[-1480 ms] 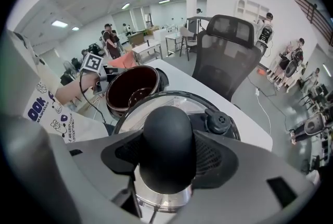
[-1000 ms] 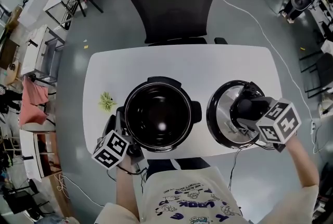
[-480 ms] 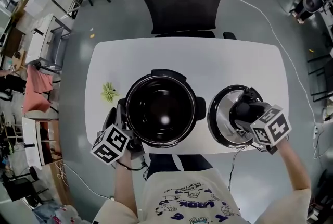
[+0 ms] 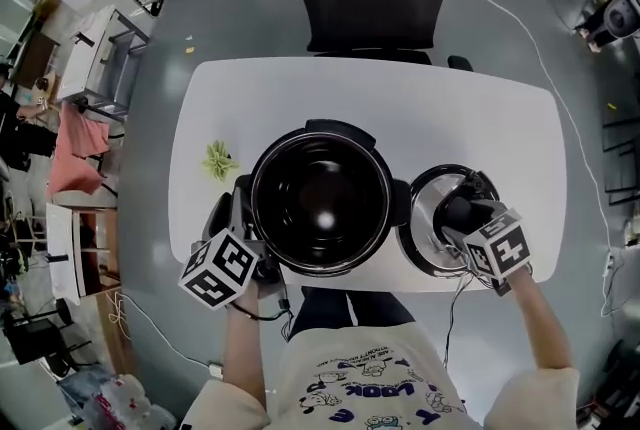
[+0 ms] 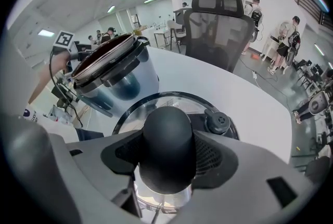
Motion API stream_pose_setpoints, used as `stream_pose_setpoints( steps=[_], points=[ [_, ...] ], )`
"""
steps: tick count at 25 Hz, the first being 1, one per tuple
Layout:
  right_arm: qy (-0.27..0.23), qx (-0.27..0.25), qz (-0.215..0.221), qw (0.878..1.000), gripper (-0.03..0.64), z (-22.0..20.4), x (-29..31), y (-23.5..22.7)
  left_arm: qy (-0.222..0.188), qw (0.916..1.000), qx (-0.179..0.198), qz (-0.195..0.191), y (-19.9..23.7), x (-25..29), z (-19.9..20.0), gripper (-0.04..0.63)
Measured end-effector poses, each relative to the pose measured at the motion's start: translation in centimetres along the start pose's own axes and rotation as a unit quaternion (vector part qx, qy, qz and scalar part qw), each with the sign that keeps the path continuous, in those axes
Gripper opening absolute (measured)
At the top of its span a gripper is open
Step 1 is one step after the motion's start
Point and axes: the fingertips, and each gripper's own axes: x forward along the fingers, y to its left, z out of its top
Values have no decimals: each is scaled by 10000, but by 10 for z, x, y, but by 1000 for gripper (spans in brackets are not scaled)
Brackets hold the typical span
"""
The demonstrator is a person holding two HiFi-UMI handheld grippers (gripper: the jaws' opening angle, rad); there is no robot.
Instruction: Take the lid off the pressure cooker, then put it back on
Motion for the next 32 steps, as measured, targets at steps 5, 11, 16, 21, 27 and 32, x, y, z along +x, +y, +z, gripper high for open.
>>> stream_pose_setpoints(
  steps=[5,11,16,21,27,32],
  points=[
    [-27,17,-82,10000,295,-2,22,6,-17,10000,46,63,1,1,-2,117],
    [-6,-10,-174,9998,295,-5,41,14,-89,9999,19,107,2,-2,-2,114],
    [50,85,-237,9997,295,-10,53,18,-74,9999,52,92,3,-1,-2,114],
    [87,248,-342,9991,295,-15,63,20,-58,9999,70,75,3,0,-2,114],
    [49,278,-498,9984,295,-21,73,23,-37,9999,113,47,4,1,-2,114],
    [26,339,-574,9978,296,-25,73,27,-12,9999,150,17,3,0,-1,114]
  ],
)
